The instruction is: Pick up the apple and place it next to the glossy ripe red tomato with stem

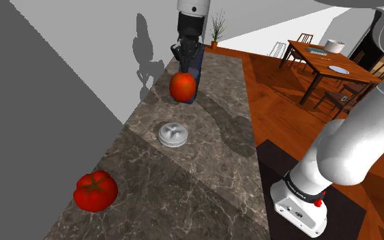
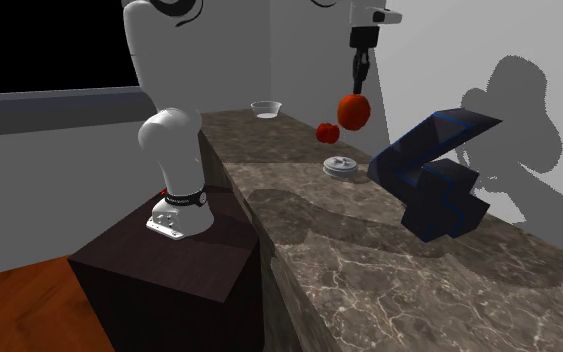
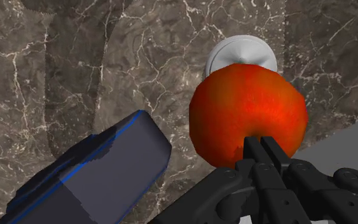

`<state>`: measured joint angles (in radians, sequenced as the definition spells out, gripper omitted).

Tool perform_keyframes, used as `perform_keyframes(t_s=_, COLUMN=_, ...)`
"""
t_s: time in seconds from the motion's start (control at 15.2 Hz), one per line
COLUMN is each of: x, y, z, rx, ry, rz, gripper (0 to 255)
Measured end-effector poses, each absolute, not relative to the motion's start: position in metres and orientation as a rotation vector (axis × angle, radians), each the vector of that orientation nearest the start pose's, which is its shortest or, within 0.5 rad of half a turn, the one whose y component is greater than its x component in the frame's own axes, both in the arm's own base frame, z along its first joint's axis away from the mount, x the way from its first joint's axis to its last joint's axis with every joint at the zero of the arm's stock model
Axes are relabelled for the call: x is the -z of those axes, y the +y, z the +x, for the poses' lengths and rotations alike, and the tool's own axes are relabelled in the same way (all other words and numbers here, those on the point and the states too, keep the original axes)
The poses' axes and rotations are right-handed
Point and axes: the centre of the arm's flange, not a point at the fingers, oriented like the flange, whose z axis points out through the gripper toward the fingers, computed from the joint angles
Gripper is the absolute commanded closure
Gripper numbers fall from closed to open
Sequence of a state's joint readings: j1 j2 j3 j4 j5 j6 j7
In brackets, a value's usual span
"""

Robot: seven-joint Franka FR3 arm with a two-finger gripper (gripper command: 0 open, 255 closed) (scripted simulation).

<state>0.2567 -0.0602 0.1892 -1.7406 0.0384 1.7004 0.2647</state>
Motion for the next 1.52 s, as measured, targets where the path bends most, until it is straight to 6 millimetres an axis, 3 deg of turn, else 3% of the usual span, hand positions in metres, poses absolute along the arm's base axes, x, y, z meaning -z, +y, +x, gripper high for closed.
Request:
perform_keyframes(t_s=0.99, x=-0.589, y=0.433, z=0.485, rx=0.013, ry=-0.273, rz=-3.098, gripper=255)
perform_keyframes(t_s=1.52, x=-0.550, y=0.444, z=0.485, rx=0.013, ry=-0.271, rz=-3.098, gripper=255)
